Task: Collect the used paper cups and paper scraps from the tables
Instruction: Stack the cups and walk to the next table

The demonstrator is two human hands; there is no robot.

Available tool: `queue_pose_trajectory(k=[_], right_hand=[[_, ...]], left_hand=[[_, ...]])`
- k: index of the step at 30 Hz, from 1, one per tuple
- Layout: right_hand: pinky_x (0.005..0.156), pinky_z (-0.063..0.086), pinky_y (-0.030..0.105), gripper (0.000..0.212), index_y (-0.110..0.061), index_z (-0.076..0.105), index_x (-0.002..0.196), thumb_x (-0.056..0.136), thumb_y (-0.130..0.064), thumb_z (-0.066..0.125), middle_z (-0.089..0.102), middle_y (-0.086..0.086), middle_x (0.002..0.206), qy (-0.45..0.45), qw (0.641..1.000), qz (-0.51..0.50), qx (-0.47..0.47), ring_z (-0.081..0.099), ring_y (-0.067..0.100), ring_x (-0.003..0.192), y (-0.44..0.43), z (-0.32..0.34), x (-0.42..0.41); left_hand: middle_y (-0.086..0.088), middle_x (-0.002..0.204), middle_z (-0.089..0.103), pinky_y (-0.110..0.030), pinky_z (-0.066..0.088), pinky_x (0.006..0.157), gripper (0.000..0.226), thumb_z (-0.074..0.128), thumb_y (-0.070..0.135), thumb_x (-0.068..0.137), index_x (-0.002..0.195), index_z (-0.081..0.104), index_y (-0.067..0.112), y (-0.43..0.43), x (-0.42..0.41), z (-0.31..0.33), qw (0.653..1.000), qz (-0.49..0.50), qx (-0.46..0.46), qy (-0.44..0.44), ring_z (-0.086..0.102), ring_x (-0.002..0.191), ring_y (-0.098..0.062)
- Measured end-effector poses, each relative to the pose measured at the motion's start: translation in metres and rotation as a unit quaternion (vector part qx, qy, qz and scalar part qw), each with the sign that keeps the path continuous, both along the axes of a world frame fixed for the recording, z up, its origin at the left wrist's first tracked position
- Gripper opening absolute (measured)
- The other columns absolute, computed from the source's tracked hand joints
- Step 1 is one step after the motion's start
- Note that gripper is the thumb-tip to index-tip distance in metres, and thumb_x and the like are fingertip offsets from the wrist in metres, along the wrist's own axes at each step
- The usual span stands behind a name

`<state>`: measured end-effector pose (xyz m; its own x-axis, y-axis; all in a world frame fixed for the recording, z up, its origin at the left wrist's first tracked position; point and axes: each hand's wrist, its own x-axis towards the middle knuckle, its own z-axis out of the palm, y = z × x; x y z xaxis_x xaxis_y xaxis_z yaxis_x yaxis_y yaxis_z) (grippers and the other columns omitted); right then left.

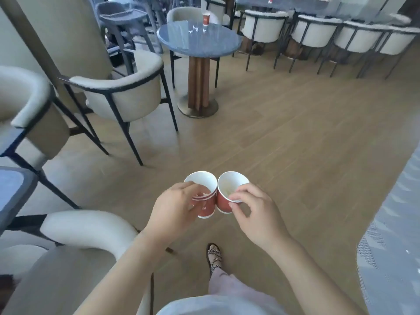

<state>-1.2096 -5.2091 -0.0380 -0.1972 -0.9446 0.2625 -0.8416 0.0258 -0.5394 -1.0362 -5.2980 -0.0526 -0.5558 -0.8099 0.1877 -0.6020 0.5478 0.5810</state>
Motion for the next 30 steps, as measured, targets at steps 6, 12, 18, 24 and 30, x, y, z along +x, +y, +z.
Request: queue_pose_trajectory(k=[6, 12, 18, 24, 30], right_hand=[[0.074, 0.038, 0.018, 0.011, -0.013, 0.069, 0.082, 0.077, -0.003, 0.068, 0.063, -0.002, 0.088, 0.002, 0.997, 0.070, -0.009, 0.056, 0.020, 0.085, -0.110, 0.005, -0.058], [0.075, 0.036, 0.015, 0.011, -0.013, 0.069, 0.081, 0.077, -0.003, 0.068, 0.063, -0.002, 0.088, -0.022, 0.989, 0.148, 0.005, 0.057, 0.019, 0.086, -0.193, -0.007, -0.075], [0.074, 0.039, 0.017, 0.011, -0.014, 0.069, 0.081, 0.076, -0.004, 0.069, 0.061, -0.004, 0.088, -0.032, 0.971, 0.235, 0.015, 0.057, 0.019, 0.087, -0.274, -0.017, -0.047], [0.074, 0.038, 0.014, 0.012, -0.018, 0.069, 0.083, 0.077, -0.007, 0.069, 0.060, -0.008, 0.089, -0.035, 0.954, 0.296, 0.032, 0.055, 0.014, 0.090, -0.371, -0.022, -0.010], [0.076, 0.035, 0.015, 0.011, -0.013, 0.070, 0.083, 0.075, -0.004, 0.070, 0.061, -0.002, 0.086, -0.019, 0.944, 0.329, 0.029, 0.054, 0.017, 0.086, -0.494, -0.018, 0.044]], left_hand=[[0.011, 0.090, 0.067, -0.037, 0.053, 0.064, 0.023, 0.067, 0.013, 0.075, 0.094, 0.067, 0.026, -0.084, -0.046, 0.010, 0.998, 0.064, -0.003, 0.004, 0.063, 0.081, -0.017], [0.010, 0.089, 0.067, -0.039, 0.053, 0.065, 0.019, 0.066, 0.014, 0.075, 0.092, 0.066, 0.023, -0.131, -0.052, 0.009, 0.988, 0.151, 0.010, -0.006, 0.062, 0.083, -0.018], [0.010, 0.092, 0.068, -0.039, 0.053, 0.066, 0.020, 0.065, 0.014, 0.076, 0.094, 0.066, 0.024, -0.172, -0.024, 0.005, 0.968, 0.247, 0.028, -0.028, 0.062, 0.085, -0.018], [0.010, 0.086, 0.067, -0.036, 0.052, 0.062, 0.020, 0.068, 0.012, 0.073, 0.089, 0.065, 0.023, -0.247, 0.011, -0.004, 0.951, 0.308, 0.023, -0.010, 0.062, 0.080, -0.017], [0.010, 0.089, 0.067, -0.035, 0.050, 0.065, 0.017, 0.067, 0.014, 0.074, 0.089, 0.064, 0.022, -0.349, 0.060, -0.002, 0.942, 0.333, 0.023, -0.009, 0.060, 0.082, -0.019]])
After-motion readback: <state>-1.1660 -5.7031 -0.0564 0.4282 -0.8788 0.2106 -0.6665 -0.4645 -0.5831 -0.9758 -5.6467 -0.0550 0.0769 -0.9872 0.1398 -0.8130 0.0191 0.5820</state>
